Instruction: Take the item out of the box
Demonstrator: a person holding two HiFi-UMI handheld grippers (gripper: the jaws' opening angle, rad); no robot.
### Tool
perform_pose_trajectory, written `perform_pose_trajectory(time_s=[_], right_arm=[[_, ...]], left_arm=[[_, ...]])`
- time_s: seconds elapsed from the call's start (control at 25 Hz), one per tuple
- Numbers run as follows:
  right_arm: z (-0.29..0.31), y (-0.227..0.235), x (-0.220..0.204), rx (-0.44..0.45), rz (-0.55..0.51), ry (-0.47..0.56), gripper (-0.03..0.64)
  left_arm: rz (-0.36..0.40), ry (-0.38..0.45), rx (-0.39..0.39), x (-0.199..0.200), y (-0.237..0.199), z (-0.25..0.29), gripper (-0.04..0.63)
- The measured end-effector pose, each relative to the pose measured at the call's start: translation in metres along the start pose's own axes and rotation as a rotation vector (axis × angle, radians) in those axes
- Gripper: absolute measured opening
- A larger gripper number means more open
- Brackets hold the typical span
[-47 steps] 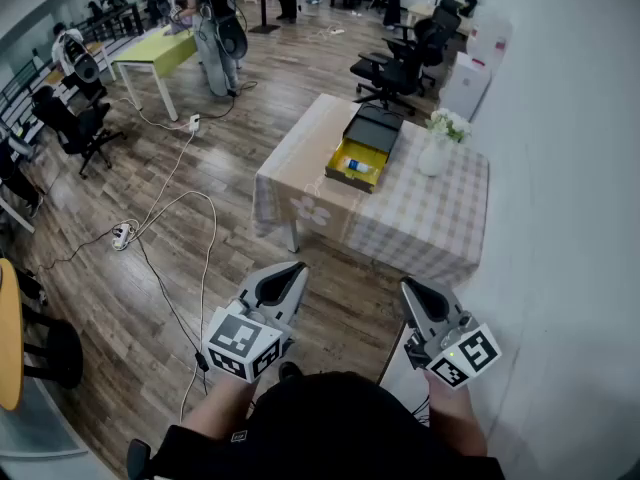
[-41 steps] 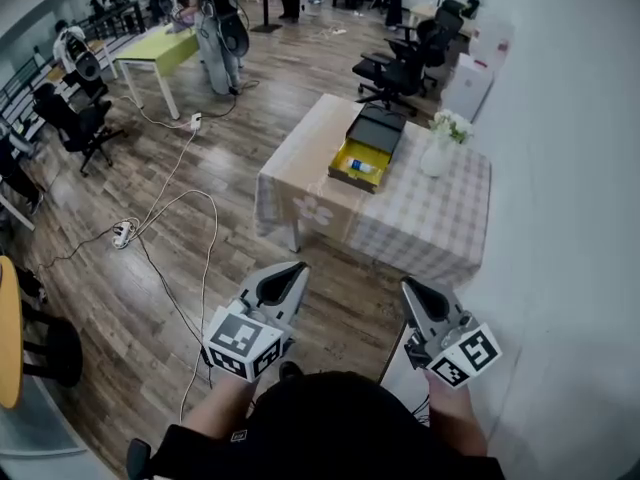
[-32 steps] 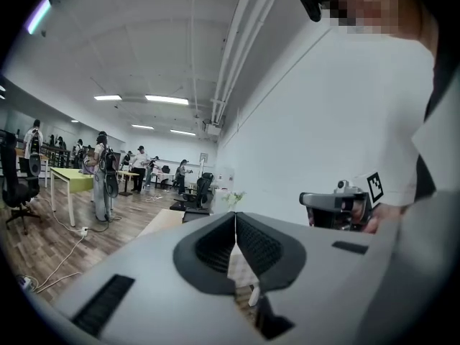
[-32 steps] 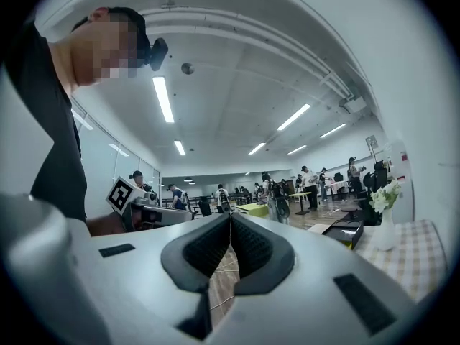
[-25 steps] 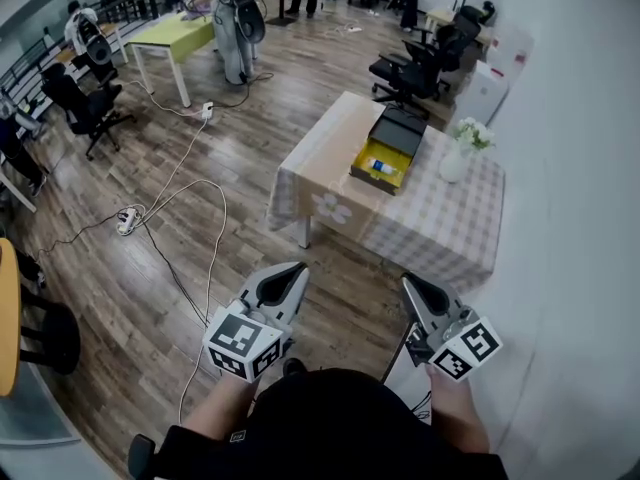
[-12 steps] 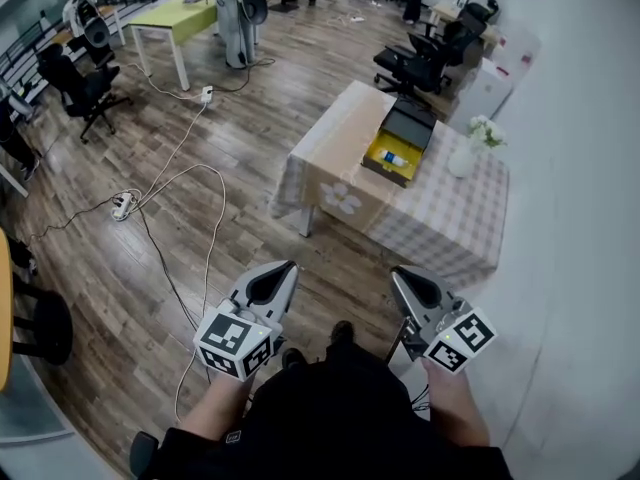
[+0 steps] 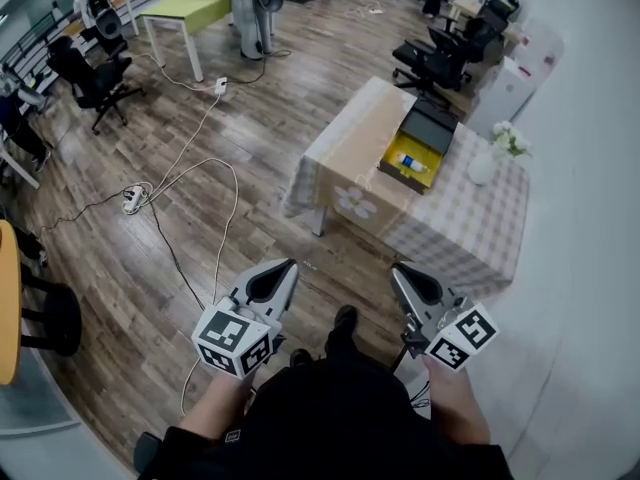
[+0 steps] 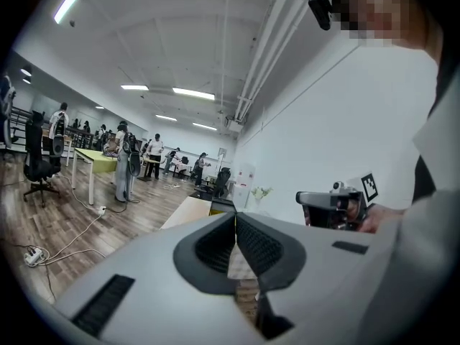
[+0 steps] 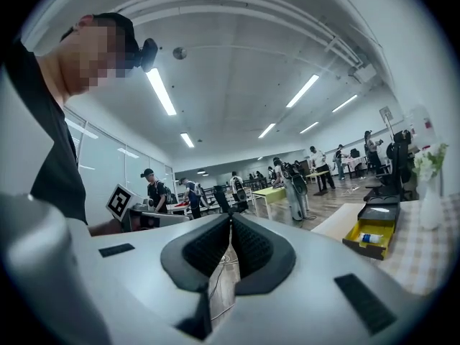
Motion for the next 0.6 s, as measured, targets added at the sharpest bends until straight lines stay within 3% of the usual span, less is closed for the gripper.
perform_pose_trajectory(time_s=[0.36, 0.6], right_arm=[[0.026, 0.078, 0.007, -0.005, 0.056, -0.009, 0.038], [0.023, 0.140, 0.015, -0.046, 0.087, -0.004, 0.038]], left_arm=[[-0.015, -0.059, -0.029, 0.018, -0.021, 0.083, 0.015], [0.019, -0.115, -0.097, 0.035, -0.014, 0.156, 0.015]])
Point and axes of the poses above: the fingertips, and each gripper's own axes: z forward along the fingers, y to its right, x out of its top, the point moved 4 cm from there along -z, backward along the fingers, and after that the axes turned 5 degrees about -y, right-handed, at the moved point
